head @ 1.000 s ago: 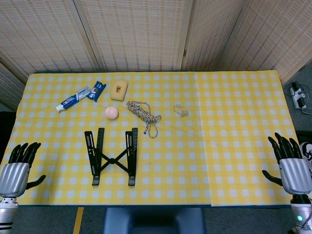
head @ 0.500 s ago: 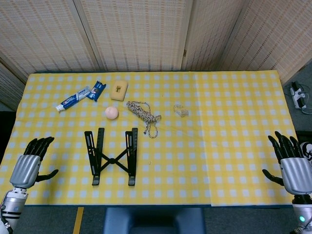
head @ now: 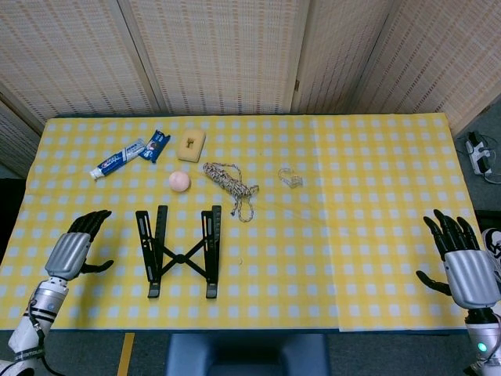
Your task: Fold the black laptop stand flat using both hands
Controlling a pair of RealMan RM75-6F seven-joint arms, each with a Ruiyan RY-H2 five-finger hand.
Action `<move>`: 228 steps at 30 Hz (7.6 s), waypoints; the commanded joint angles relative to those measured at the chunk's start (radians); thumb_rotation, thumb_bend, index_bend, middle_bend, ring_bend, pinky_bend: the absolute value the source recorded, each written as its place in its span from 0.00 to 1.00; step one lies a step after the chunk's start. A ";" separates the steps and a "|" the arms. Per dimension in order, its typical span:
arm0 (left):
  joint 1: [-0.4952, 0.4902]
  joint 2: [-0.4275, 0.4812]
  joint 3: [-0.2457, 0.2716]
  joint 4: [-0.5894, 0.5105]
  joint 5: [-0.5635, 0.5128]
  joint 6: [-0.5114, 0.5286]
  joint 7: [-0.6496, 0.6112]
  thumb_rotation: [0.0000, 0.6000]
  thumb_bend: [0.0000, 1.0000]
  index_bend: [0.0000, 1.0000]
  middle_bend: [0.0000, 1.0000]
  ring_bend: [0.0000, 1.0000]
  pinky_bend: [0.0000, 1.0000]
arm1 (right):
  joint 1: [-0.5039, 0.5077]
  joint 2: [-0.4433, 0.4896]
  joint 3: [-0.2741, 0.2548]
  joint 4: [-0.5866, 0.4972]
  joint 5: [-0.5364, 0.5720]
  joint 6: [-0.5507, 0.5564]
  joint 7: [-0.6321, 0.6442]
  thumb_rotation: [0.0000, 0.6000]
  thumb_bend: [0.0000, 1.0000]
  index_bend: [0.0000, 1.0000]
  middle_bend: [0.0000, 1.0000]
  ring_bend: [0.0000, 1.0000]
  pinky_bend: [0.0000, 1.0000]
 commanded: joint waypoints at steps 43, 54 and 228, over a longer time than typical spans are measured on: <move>-0.223 -0.304 -0.123 0.058 -0.176 -0.101 0.211 1.00 0.22 0.00 0.09 0.06 0.09 | 0.016 -0.012 -0.019 0.033 -0.004 -0.040 0.055 1.00 0.18 0.00 0.04 0.08 0.00; -0.140 -0.079 -0.093 -0.102 -0.161 -0.166 -0.127 1.00 0.23 0.00 0.09 0.08 0.10 | 0.080 0.031 -0.023 -0.039 -0.056 -0.108 0.071 1.00 0.18 0.00 0.04 0.08 0.00; -0.166 -0.050 0.236 -0.070 0.270 0.046 -0.332 1.00 0.38 0.39 0.32 0.23 0.21 | 0.717 -0.321 -0.260 -0.007 -0.206 -0.327 1.560 1.00 0.18 0.00 0.13 0.15 0.00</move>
